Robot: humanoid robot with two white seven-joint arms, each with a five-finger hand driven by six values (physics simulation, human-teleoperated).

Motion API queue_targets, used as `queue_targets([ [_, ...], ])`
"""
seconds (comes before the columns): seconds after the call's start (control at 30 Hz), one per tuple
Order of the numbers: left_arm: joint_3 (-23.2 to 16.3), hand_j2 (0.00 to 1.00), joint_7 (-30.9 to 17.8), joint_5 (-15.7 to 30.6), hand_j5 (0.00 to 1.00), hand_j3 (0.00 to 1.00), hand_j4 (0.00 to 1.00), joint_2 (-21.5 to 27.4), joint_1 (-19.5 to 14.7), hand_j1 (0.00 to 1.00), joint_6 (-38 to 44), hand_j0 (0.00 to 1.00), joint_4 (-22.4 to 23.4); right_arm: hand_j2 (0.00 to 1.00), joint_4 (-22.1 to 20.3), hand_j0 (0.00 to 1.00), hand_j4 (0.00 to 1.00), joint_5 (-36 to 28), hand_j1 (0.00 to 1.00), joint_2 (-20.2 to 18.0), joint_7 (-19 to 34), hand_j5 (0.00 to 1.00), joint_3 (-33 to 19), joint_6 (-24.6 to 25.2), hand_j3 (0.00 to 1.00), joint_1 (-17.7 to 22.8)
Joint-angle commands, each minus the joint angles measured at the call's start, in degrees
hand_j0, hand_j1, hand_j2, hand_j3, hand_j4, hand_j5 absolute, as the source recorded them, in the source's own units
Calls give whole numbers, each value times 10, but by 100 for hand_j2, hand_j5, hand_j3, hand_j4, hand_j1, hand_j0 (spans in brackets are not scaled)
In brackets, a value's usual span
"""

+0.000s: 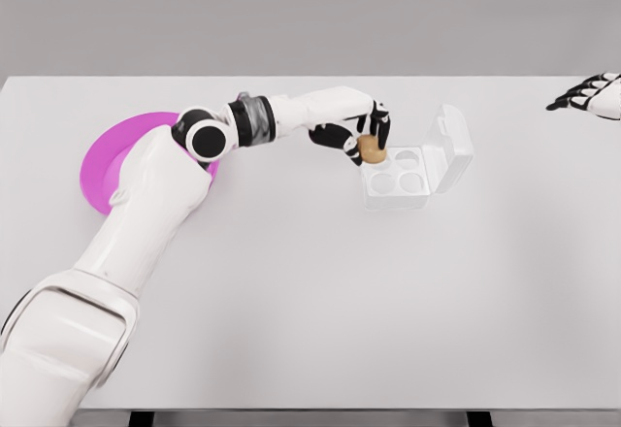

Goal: Pack egg into the box and close the box lid

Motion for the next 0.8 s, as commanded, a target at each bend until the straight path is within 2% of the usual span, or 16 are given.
queue_targets([
  [0.0,0,32,0,0,32,32,32,0,0,32,2,32,7,100,0,100,100,-4,100,1,-2,100,-1,1,100,0],
  [0.77,-16,34,0,-4,34,34,34,0,-19,34,2,34,-1,100,0,100,100,-3,100,8,-2,100,1,1,100,7],
])
